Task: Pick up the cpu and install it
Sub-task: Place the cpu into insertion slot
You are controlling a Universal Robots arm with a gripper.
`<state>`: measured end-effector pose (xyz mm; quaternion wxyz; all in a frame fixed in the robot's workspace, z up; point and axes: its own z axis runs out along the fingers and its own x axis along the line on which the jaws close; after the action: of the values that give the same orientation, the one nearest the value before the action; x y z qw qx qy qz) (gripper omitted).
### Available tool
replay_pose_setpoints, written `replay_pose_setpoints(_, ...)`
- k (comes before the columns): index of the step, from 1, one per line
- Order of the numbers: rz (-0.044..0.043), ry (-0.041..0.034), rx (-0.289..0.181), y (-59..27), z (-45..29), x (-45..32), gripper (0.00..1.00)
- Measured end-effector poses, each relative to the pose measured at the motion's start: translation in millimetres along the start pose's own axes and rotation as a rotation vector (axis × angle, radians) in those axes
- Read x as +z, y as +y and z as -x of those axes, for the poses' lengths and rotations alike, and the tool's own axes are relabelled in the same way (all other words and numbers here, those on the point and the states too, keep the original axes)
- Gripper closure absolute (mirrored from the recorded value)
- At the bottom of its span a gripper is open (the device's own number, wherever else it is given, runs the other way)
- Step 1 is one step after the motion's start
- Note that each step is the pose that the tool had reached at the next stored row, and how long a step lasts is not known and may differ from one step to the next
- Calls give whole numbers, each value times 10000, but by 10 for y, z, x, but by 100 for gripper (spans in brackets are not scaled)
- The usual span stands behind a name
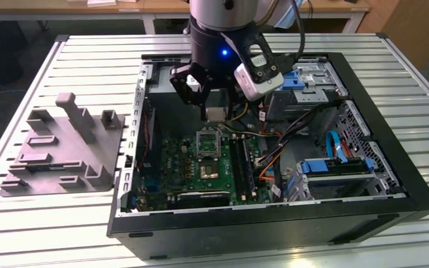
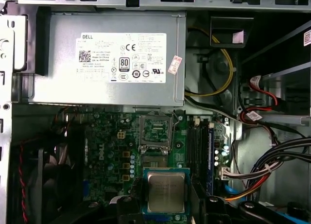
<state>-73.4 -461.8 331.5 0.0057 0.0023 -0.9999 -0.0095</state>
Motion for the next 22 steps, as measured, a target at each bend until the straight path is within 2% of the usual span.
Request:
replay_pose_setpoints(7,0,3,0,-3,1,63,53)
replay_pose_setpoints(17,0,3,0,-52,1,108,53)
replay_pose_setpoints(22,0,30,1,-62,1,171,53)
